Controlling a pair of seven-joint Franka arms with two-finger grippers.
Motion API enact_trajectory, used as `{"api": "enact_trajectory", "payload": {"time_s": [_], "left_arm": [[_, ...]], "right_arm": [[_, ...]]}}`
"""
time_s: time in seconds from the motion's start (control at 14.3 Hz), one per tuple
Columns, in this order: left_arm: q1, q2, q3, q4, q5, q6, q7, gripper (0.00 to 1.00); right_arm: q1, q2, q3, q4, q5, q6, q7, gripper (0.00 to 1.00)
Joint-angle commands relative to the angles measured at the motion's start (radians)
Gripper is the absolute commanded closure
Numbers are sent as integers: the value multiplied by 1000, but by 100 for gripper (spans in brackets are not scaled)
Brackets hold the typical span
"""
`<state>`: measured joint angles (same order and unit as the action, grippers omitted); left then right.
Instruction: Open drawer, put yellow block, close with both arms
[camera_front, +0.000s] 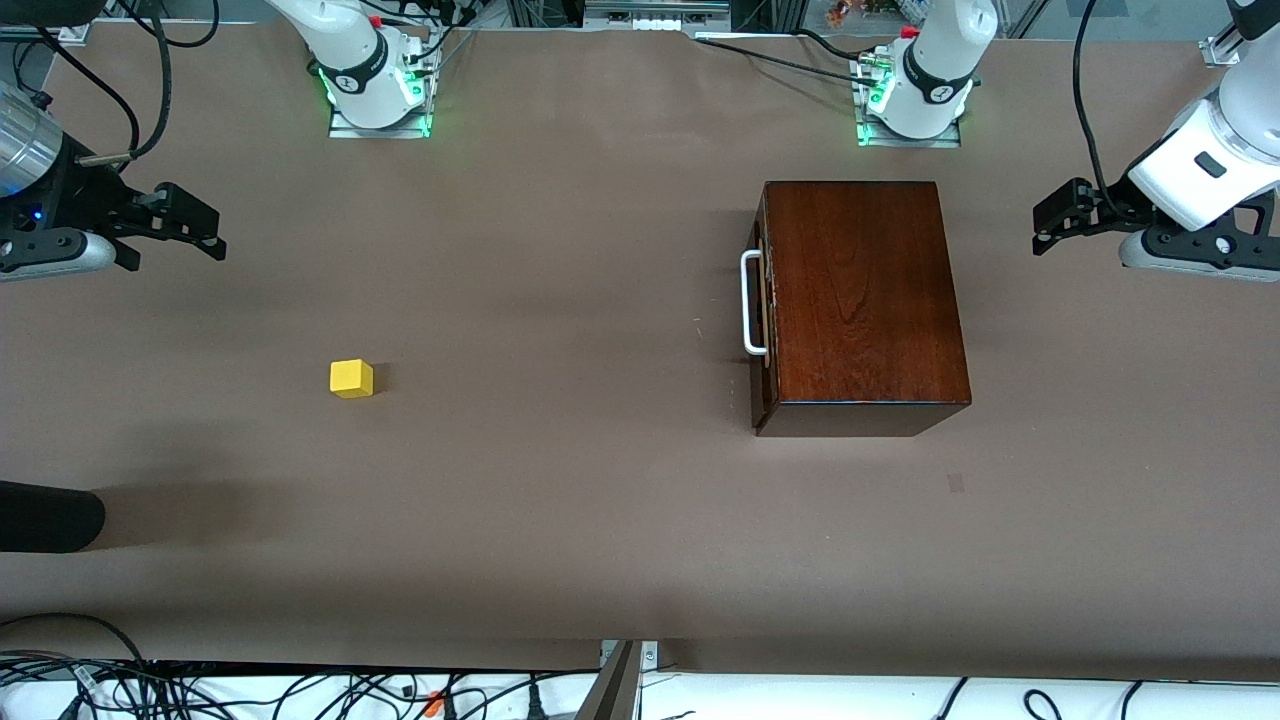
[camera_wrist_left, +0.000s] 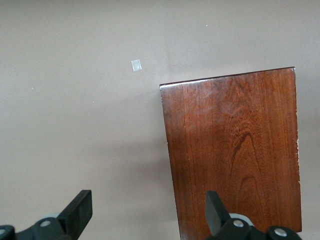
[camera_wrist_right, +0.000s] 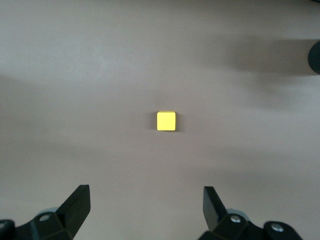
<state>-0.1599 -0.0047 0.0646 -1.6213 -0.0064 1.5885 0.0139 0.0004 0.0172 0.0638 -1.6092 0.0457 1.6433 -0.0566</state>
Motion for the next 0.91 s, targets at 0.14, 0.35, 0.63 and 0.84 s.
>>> {"api": "enact_trajectory", "payload": {"time_s": [0.14, 0.35, 0.63, 0.84], "left_arm": [[-1, -1, 0, 17, 17, -2, 15, 0], [-1, 0, 3, 17, 16, -2, 14, 0], [6, -1, 8, 14, 3, -4, 11, 0], [7, -3, -3, 18, 0, -10, 9, 0]], "right_arm": [[-2, 9, -6, 22, 22, -13, -2, 0], [-2, 9, -9, 22, 22, -13, -2, 0], [-4, 9, -9, 22, 22, -13, -2, 0], [-3, 9, -9, 20, 22, -13, 0, 0]]}}
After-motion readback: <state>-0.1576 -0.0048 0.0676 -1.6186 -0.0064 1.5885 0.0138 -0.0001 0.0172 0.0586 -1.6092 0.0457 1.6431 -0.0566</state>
